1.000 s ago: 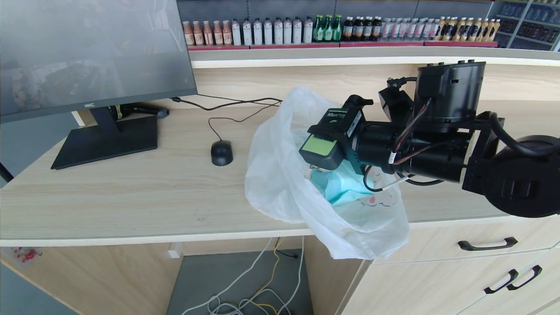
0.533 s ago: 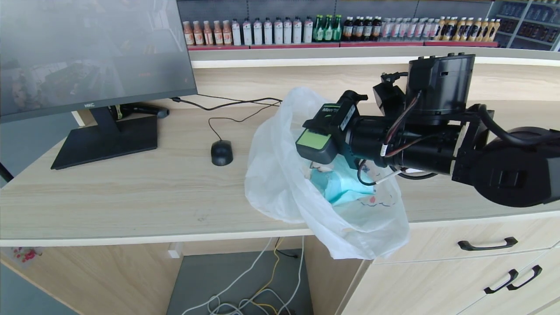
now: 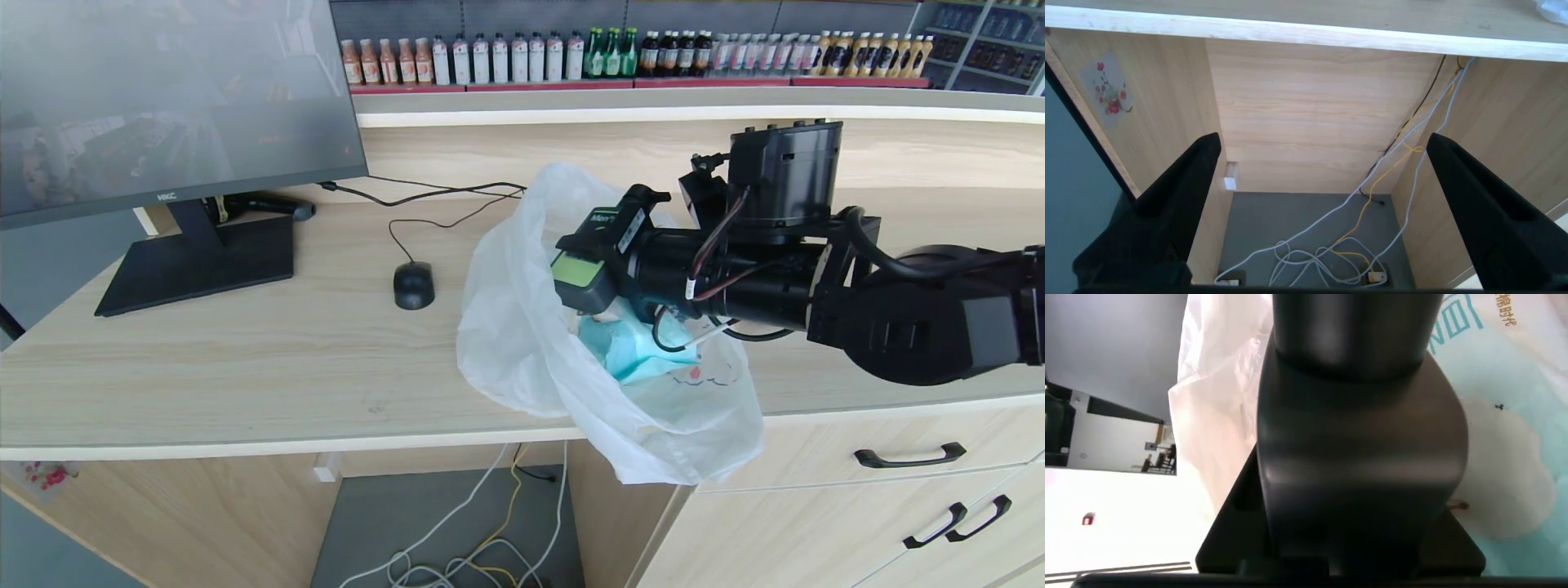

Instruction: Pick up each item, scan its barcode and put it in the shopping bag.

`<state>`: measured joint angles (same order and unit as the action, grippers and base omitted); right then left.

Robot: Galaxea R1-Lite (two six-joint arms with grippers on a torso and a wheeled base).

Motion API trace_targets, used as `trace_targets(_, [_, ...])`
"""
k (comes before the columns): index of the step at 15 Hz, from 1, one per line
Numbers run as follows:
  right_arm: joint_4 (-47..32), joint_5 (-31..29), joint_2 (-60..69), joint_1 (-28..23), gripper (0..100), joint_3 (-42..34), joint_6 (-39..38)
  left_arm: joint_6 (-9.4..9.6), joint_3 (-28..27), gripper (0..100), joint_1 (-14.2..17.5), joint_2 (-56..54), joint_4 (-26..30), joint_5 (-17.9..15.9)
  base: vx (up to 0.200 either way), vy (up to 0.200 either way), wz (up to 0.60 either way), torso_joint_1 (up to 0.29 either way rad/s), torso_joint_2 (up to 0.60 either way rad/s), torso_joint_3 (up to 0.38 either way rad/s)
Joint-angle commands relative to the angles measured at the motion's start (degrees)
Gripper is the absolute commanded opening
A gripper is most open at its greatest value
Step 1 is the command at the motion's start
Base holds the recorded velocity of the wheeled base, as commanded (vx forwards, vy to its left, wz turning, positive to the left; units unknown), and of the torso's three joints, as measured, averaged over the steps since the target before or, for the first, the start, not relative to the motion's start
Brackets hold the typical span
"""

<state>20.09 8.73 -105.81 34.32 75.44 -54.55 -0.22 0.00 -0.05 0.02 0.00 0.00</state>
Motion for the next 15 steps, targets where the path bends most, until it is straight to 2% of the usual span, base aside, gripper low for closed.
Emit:
trace_targets(1, [0.04, -0.03, -0.88, 0.05, 0, -0.03, -0.03, -0.04, 0.0, 100, 0.05, -0.02, 0.0, 0.0, 0.0, 0.0, 0.0, 0.0, 0.0, 0.0])
trace_targets(15, [0.12, -3.1, -1.41, -0.21, 0, -0.46, -0.12, -0.04, 0.0, 100, 0.05, -0.02, 0.0, 0.0, 0.0, 0.0, 0.0, 0.0, 0.0, 0.0])
